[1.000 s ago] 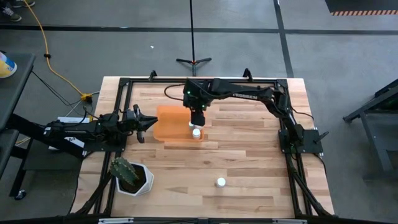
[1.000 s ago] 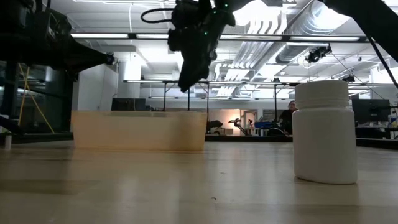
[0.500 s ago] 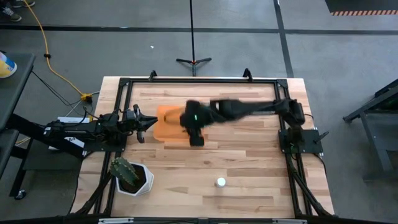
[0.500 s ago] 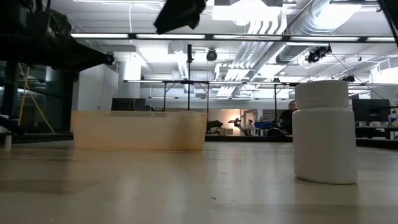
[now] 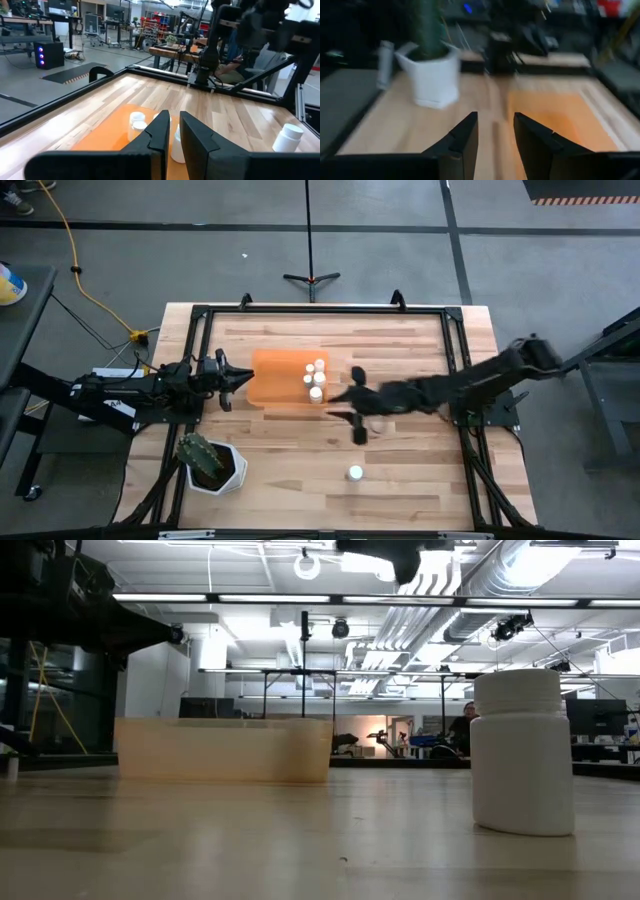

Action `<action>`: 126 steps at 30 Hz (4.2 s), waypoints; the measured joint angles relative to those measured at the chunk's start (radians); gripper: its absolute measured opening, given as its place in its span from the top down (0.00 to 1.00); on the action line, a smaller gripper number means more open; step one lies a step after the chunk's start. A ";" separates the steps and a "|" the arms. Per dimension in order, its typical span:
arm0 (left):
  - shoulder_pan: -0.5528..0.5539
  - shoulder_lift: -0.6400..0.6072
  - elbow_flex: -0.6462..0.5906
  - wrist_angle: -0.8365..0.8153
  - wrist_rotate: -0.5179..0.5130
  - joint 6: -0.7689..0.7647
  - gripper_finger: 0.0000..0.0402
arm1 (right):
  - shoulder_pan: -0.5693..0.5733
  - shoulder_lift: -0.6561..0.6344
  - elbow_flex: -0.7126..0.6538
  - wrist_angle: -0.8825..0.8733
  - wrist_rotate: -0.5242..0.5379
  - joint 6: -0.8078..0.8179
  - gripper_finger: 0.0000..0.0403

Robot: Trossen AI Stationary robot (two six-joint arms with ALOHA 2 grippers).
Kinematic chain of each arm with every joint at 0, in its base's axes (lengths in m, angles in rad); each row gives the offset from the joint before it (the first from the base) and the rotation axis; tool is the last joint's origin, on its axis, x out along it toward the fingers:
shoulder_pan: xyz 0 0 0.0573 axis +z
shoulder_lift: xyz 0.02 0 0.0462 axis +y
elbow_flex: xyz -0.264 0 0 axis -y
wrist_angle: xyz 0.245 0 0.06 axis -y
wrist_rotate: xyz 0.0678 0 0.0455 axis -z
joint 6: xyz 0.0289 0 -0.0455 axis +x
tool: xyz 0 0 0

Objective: Pick and place pill bottles into a basket
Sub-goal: Put the white pill bottle in the orange bin

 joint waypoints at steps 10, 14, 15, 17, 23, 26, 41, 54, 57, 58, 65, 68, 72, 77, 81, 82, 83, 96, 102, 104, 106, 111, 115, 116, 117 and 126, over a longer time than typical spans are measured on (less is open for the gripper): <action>0.000 0.000 0.000 -0.001 0.001 -0.021 0.80 | 0.227 -0.048 -0.233 0.261 -0.027 -0.082 0.68; 0.000 0.000 0.000 -0.001 0.001 -0.025 0.80 | 0.297 0.006 -0.233 0.262 0.012 -0.110 0.57; 0.000 0.000 0.000 -0.001 0.001 -0.025 0.80 | 0.310 0.022 -0.233 0.262 0.017 -0.110 0.54; 0.000 0.000 0.000 -0.001 0.001 -0.034 0.80 | 0.332 0.055 -0.234 0.256 0.019 -0.088 0.47; 0.000 0.000 0.000 -0.001 0.001 -0.048 0.80 | 0.363 0.127 -0.226 0.254 0.012 0.023 0.32; 0.000 0.000 0.000 -0.001 0.001 -0.048 0.80 | 0.366 0.162 -0.224 0.234 0.011 0.046 0.31; 0.000 0.000 0.000 0.000 0.001 -0.048 0.80 | 0.362 0.236 -0.224 0.141 0.018 0.105 0.32; 0.000 0.000 0.000 -0.001 0.000 -0.048 0.80 | 0.355 0.318 -0.224 0.221 -0.014 0.105 0.34; 0.000 0.000 0.000 0.000 0.000 -0.048 0.80 | 0.355 0.334 -0.224 0.257 -0.011 0.104 0.37; 0.000 0.000 0.000 0.000 0.000 -0.048 0.80 | 0.356 0.337 -0.224 0.258 -0.010 0.102 0.39; 0.000 0.000 0.000 0.000 -0.001 -0.048 0.80 | 0.348 0.338 -0.224 0.264 0.000 0.104 0.52; 0.000 0.000 0.000 0.000 -0.001 -0.048 0.80 | 0.334 0.338 -0.224 0.274 0.001 0.104 0.58; 0.000 0.000 0.000 0.000 -0.001 -0.048 0.80 | 0.306 0.338 -0.224 0.324 0.001 0.065 0.59; 0.000 0.000 0.000 0.000 -0.002 -0.048 0.80 | 0.239 0.338 -0.217 0.468 0.000 -0.065 0.55; 0.000 0.000 0.000 0.000 -0.002 -0.048 0.80 | 0.151 0.338 -0.150 0.467 -0.013 -0.143 0.56; 0.000 0.000 0.000 0.000 -0.002 -0.048 0.80 | 0.128 0.338 -0.127 0.448 -0.017 -0.162 0.57; 0.000 0.000 0.000 0.000 -0.003 -0.048 0.80 | 0.102 0.338 -0.100 0.422 -0.023 -0.182 0.58; 0.000 0.000 0.000 -0.001 -0.005 -0.048 0.80 | -0.199 0.338 0.261 0.043 -0.176 -0.340 0.58; 0.000 0.000 0.000 0.000 -0.004 -0.048 0.80 | -0.313 0.349 0.280 0.050 -0.326 -0.262 0.58; 0.000 0.000 0.000 -0.001 -0.004 -0.048 0.80 | -0.329 0.369 0.281 0.050 -0.335 -0.242 0.58; 0.000 0.000 0.000 -0.001 -0.002 -0.048 0.80 | -0.333 0.400 0.280 0.056 -0.341 -0.238 0.58; 0.000 0.000 0.000 0.000 -0.001 -0.047 0.80 | -0.330 0.478 0.279 0.099 -0.343 -0.237 0.58; 0.000 0.000 0.000 0.000 -0.001 -0.048 0.80 | -0.332 0.518 0.279 0.103 -0.332 -0.206 0.58; 0.000 0.000 0.000 0.000 -0.001 -0.048 0.80 | -0.332 0.525 0.279 0.101 -0.337 -0.196 0.58; 0.000 0.000 0.000 0.000 -0.001 -0.048 0.80 | -0.331 0.529 0.279 0.094 -0.343 -0.192 0.58; 0.000 0.000 0.000 0.000 -0.002 -0.048 0.80 | -0.309 0.537 0.279 -0.016 -0.365 -0.188 0.57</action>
